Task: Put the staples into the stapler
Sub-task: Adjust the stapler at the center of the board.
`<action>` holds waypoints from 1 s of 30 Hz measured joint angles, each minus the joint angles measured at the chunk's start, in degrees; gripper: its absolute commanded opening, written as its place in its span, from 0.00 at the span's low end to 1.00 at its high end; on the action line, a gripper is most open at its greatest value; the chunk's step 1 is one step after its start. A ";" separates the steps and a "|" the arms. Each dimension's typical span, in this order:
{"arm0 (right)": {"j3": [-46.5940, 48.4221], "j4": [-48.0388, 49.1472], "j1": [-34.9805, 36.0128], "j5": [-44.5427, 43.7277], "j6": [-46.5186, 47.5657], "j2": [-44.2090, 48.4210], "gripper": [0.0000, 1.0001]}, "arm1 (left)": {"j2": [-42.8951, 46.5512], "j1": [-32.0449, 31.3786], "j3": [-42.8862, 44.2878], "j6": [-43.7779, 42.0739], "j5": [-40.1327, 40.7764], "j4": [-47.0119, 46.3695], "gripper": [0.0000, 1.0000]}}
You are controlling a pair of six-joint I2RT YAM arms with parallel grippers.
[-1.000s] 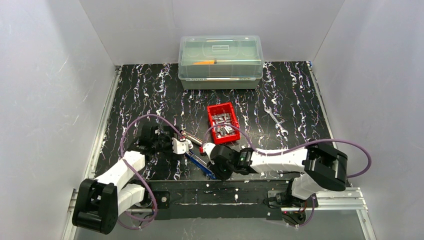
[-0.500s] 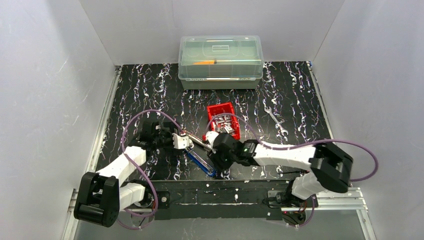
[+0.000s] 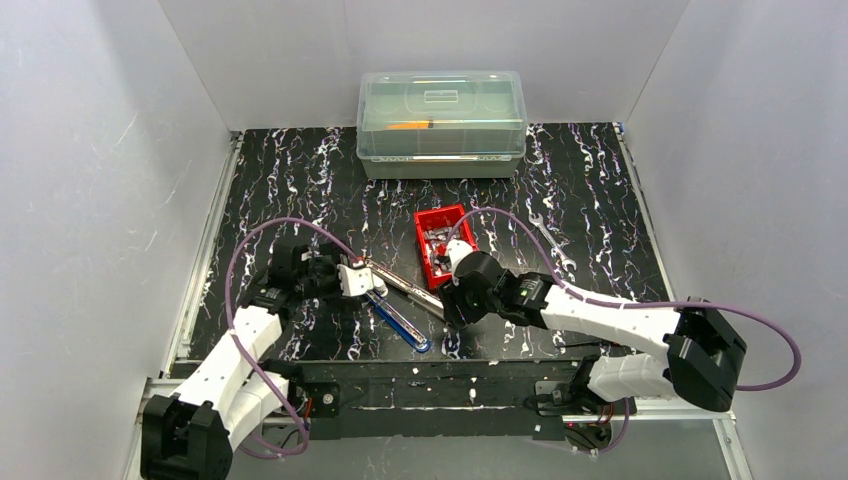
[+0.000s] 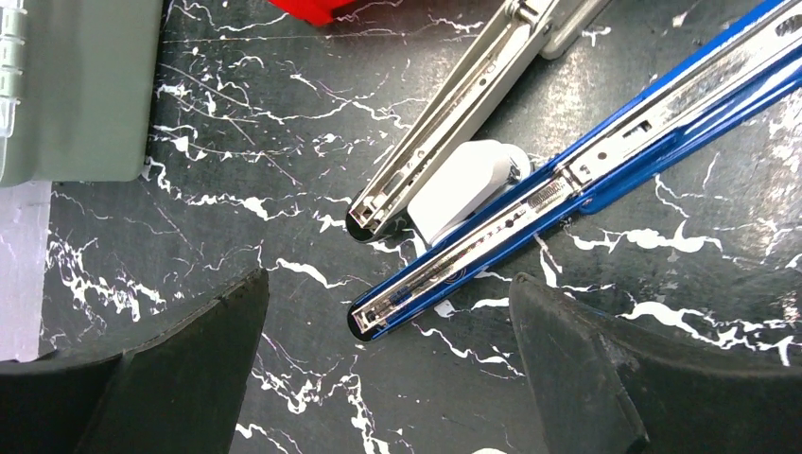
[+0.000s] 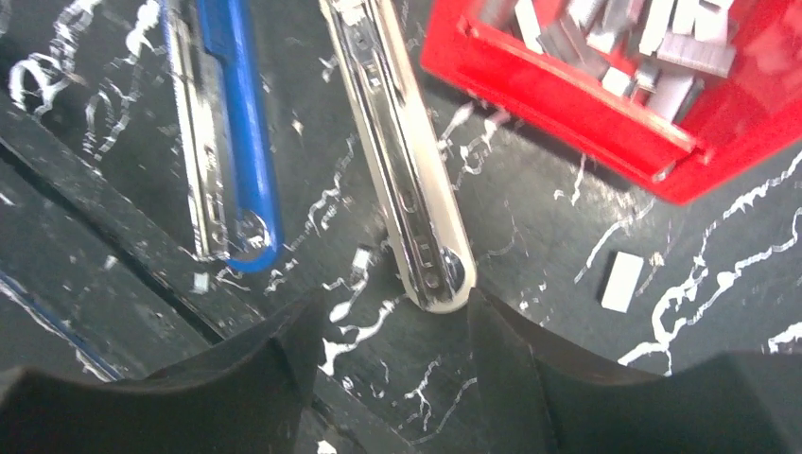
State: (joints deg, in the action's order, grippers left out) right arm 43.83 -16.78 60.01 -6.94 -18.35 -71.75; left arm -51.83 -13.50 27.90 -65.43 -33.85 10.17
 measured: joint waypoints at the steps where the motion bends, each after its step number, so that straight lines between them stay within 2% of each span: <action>1: -0.57 -0.09 -0.17 -0.66 -0.17 -0.09 0.71 | 0.35 0.00 0.59 0.98 0.00 0.76 0.98; 6: -1.33 -0.22 -0.44 -1.79 -0.33 -2.47 0.69 | 2.05 0.00 2.56 4.79 -0.63 2.84 0.98; 15: -1.33 0.61 -0.74 -2.12 0.79 -7.50 0.49 | 2.91 0.00 2.91 7.13 -1.55 4.09 0.98; 19: -1.18 1.44 -0.76 -0.81 0.79 -8.72 0.45 | 2.97 0.00 2.91 7.54 -1.73 4.00 0.98; 24: 0.09 2.40 -0.76 1.88 0.68 -10.73 0.45 | 3.21 0.00 2.91 7.69 -1.92 3.58 0.98; 30: 1.62 3.76 -0.76 4.68 0.22 -11.54 0.52 | 3.23 0.00 2.91 8.04 -2.27 2.91 0.98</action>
State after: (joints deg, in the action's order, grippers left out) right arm 45.45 -13.02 59.24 -2.26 -18.13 -83.29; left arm -48.60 -13.50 30.81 -57.39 -36.12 13.08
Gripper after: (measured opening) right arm 0.507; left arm 0.982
